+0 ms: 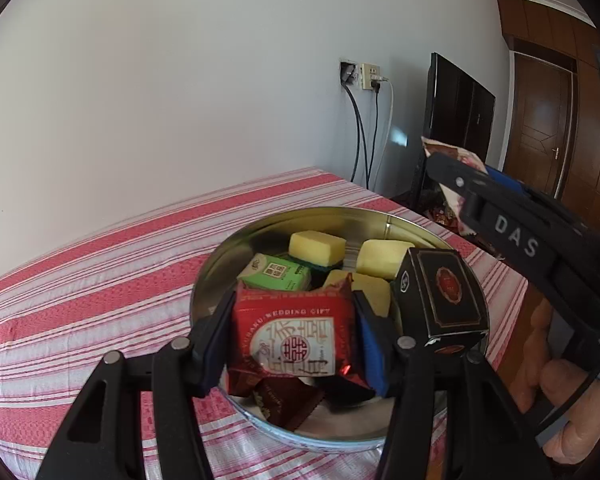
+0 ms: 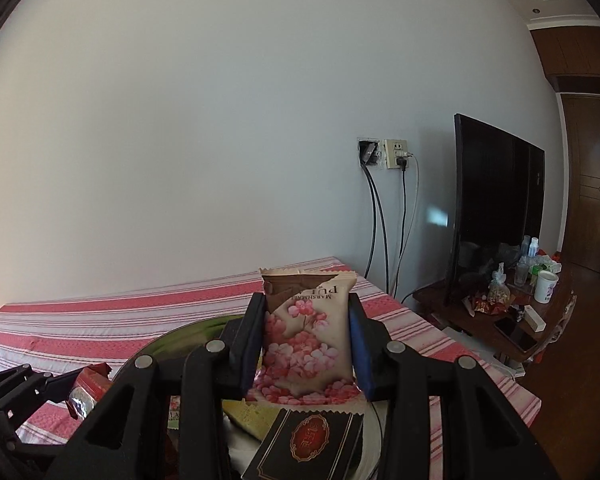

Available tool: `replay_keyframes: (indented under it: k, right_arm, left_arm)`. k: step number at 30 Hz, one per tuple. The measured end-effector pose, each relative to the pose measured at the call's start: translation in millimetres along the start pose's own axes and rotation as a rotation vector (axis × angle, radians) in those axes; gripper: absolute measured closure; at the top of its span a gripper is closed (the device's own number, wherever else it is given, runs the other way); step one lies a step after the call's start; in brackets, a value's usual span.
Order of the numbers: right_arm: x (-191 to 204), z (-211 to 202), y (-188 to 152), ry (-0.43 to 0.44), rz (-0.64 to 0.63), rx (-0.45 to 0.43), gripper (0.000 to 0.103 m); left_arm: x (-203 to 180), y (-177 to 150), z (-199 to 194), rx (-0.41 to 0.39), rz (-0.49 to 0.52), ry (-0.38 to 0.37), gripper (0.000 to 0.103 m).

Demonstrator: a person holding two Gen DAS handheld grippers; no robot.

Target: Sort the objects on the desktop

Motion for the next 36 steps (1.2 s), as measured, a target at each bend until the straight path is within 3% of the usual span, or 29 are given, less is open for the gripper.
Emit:
replay_keyframes:
  k: [12,16,18,19,22,23,24,25,27,32,36]
  right_arm:
    - [11.3,83.9,5.2,0.085,-0.062,0.276,0.061]
    - [15.7,106.1,-5.1,0.066,-0.090,0.376,0.061]
    - [17.8,114.4,-12.4,0.072,-0.095,0.424,0.060]
    - [19.4,117.6,-15.8,0.081,-0.097,0.445,0.052]
    - [17.6,117.2,-19.0,0.057,-0.093,0.428,0.016]
    - [15.3,114.3,-17.6,0.039,-0.088,0.406,0.013]
    - [12.8,109.8,-15.9,0.026,-0.078,0.384,0.013]
    - [11.9,104.9,-12.9,0.020,-0.066,0.366,0.013]
    - [12.3,94.0,-8.1,0.029,-0.037,0.332,0.013]
    - [22.6,67.6,-4.8,0.041,0.027,0.286,0.012]
    - [38.7,48.7,-8.2,0.052,0.078,0.294,0.003]
  left_arm:
    - [-12.9,-2.8,45.6,0.111,-0.038,-0.017,0.047]
    - [-11.5,-3.0,57.6,0.132,-0.042,0.000,0.047]
    - [-9.1,-5.3,63.7,0.150,-0.051,0.009,0.045]
    - [-7.3,-6.8,66.1,0.158,-0.055,0.016,0.043]
    - [-2.7,-8.5,65.5,0.159,-0.061,0.023,0.031]
    - [-1.1,-7.5,62.5,0.146,-0.060,0.025,0.023]
    - [1.2,-6.5,58.8,0.132,-0.058,0.036,0.009]
    - [4.8,-5.3,54.6,0.113,-0.058,0.057,0.002]
    - [13.5,-2.8,45.5,0.069,-0.063,0.102,0.001]
    - [30.0,-1.6,27.9,0.039,-0.054,0.133,0.001]
    - [50.6,-2.6,10.1,0.013,-0.056,0.180,0.001]
Point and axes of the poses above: each gripper's, at about its wrist camera, not at the fingertips, and z roughly the way its jaws point, x to its left, y to its top, the point moved 9 cm from there along z, roughly the way its jaws point, and after that the axes turned 7 degrees about x, right-handed, at the moved point
